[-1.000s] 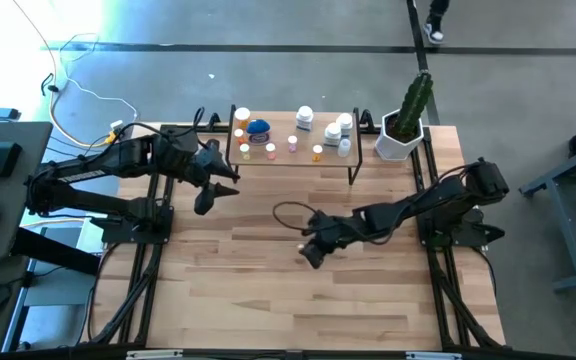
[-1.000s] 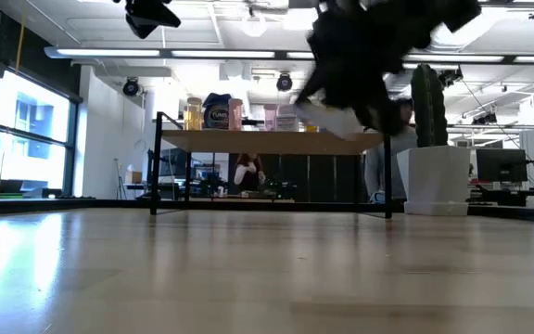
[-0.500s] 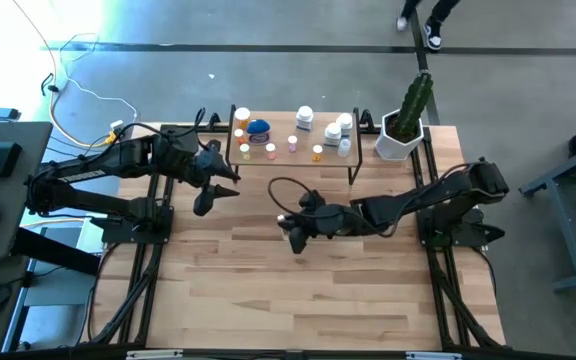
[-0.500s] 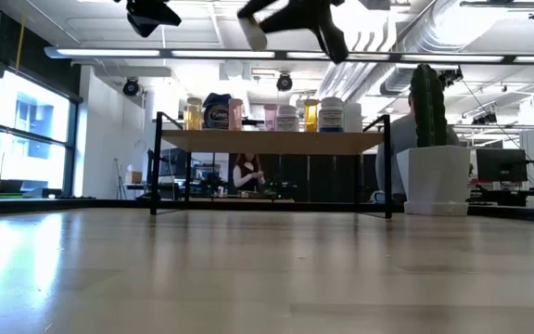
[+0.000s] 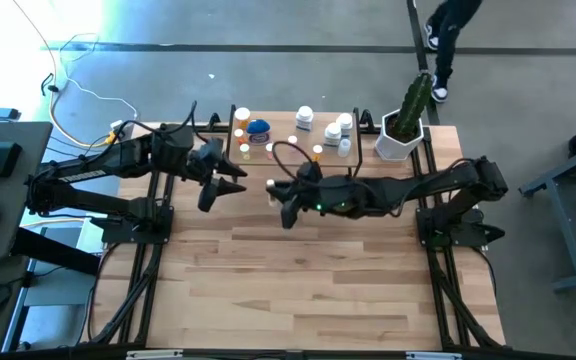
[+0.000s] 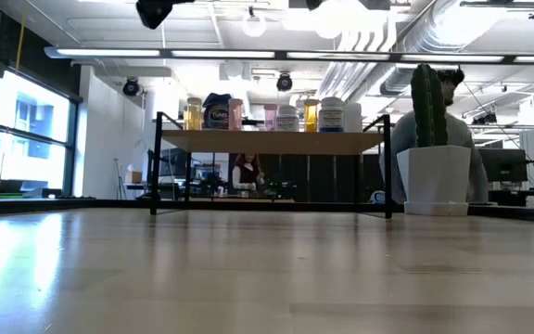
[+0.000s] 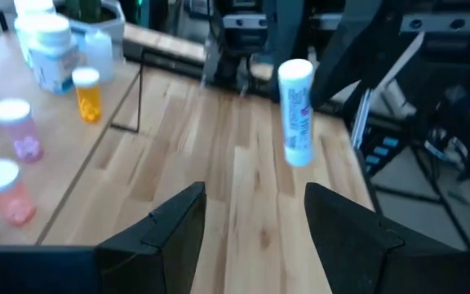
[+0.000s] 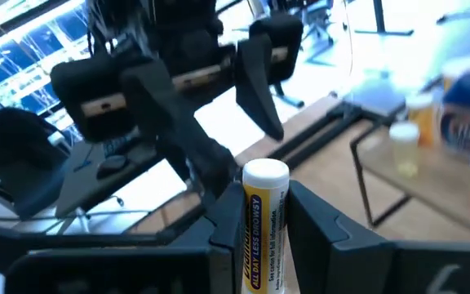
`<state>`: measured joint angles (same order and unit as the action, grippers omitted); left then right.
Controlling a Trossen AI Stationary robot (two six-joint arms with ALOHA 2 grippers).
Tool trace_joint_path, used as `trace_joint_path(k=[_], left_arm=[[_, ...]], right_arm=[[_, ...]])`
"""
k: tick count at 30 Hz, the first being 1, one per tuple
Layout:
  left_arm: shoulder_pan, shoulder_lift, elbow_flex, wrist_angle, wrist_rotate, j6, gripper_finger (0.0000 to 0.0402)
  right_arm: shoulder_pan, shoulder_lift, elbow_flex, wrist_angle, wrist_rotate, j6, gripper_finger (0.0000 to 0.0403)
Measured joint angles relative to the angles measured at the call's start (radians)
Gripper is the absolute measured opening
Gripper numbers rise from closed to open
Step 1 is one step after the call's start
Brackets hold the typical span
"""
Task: Pick and place medicine bottles onto shelf by color
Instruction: Put the white yellow pill bottle on the shelf
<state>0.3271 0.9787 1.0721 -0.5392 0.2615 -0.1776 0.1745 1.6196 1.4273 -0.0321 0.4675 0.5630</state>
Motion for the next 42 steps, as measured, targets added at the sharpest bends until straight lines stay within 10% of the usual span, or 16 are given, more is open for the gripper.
trace_joint_path(k=[42], left_arm=[[-0.063,0.164,0.0,0.563,-0.002,-0.231,0.02]], right_arm=[[-0.033,0.004,0.195,0.006,-0.008,-0.121,0.0052]])
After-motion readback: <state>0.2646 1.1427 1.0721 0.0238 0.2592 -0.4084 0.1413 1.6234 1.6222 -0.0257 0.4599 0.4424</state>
